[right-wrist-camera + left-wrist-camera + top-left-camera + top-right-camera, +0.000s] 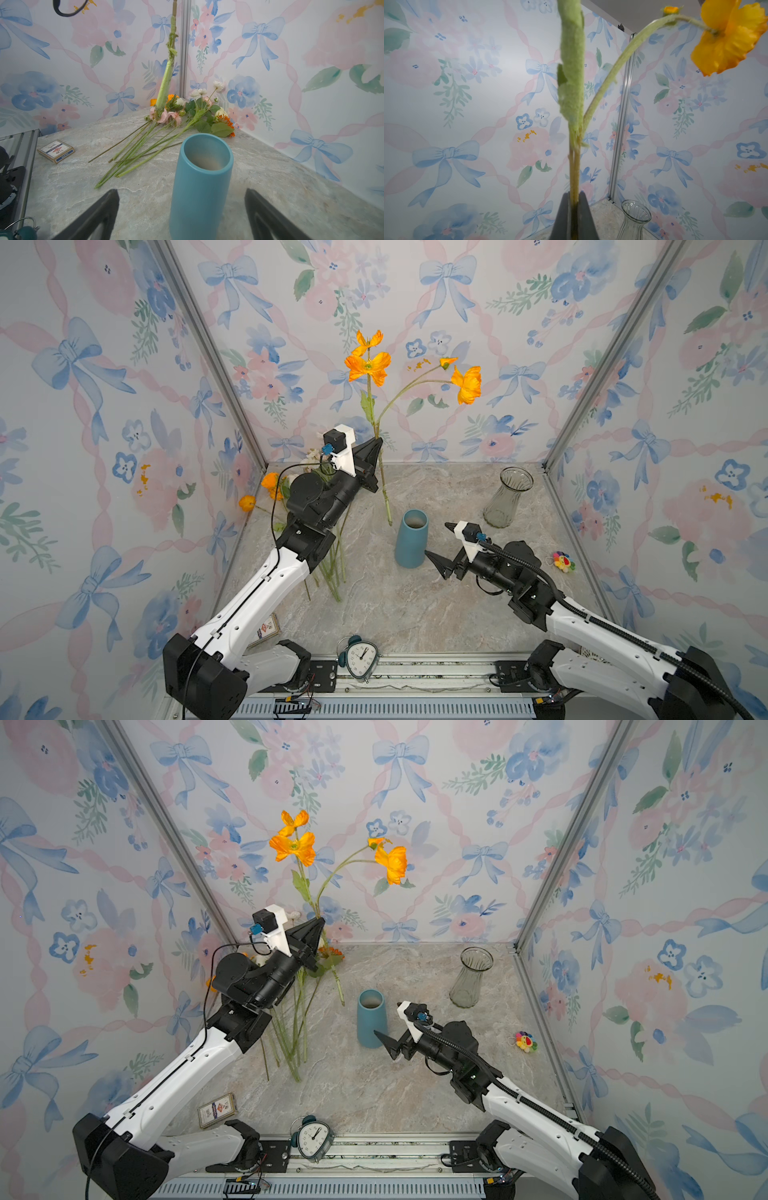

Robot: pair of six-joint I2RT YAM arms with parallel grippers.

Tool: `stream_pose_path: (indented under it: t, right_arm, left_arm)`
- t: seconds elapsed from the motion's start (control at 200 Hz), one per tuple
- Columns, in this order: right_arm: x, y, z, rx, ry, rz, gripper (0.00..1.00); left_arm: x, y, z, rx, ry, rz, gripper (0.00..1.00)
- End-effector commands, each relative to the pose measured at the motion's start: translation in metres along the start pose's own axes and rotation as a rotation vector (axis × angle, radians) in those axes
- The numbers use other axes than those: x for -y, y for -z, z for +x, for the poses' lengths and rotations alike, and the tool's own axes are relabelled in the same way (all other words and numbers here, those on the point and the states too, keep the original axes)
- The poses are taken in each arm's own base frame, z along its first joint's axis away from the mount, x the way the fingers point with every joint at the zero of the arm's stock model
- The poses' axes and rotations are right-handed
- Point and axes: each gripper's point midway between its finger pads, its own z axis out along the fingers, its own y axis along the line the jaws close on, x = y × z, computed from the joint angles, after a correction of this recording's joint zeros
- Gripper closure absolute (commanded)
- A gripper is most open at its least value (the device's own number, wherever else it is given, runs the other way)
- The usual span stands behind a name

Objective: Arrange the flowers into the vase
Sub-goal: 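Lift the orange poppies with the left gripper and carry them over the teal vase, then lower the poppy stems into the teal vase and open the left gripper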

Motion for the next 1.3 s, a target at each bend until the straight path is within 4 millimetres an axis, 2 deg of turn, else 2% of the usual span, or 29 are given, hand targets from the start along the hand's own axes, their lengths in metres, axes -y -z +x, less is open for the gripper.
stream_pose_path:
  t: [0.0,0.14,0.265,0.52,0.645,0.83,1.07,1.295]
  right_arm:
    - [0.004,0.005,0.009,0.021,0.035,0.053,0.03]
    - [0.007,0.013,0.012,0.02,0.044,0.078,0.03]
    - [0.008,0.014,0.016,0.021,0.038,0.086,0.03]
    - [0.007,0.014,0.015,0.013,0.037,0.081,0.03]
    - [0.008,0.013,0.017,0.006,0.036,0.084,0.03]
    - [0.007,0.009,0.022,-0.013,0.034,0.075,0.03]
    - [0.007,0.007,0.024,-0.018,0.034,0.074,0.03]
    - [0.007,0.008,0.024,-0.018,0.035,0.073,0.03]
  left_arm:
    - [0.008,-0.011,-0.012,0.071,0.004,-0.015,1.0]
    - [0.023,-0.023,-0.004,0.089,0.003,0.015,1.0]
    - [0.039,-0.031,0.013,0.077,-0.02,0.04,1.0]
    - [0.046,-0.04,0.045,0.044,-0.053,0.053,1.0]
    - [0.046,-0.037,0.054,0.033,-0.072,0.055,1.0]
    - [0.049,-0.035,0.054,0.04,-0.077,0.068,1.0]
    - [0.051,-0.018,0.101,-0.039,-0.055,0.106,1.0]
    - [0.058,-0.008,0.13,-0.08,-0.021,0.153,1.0]
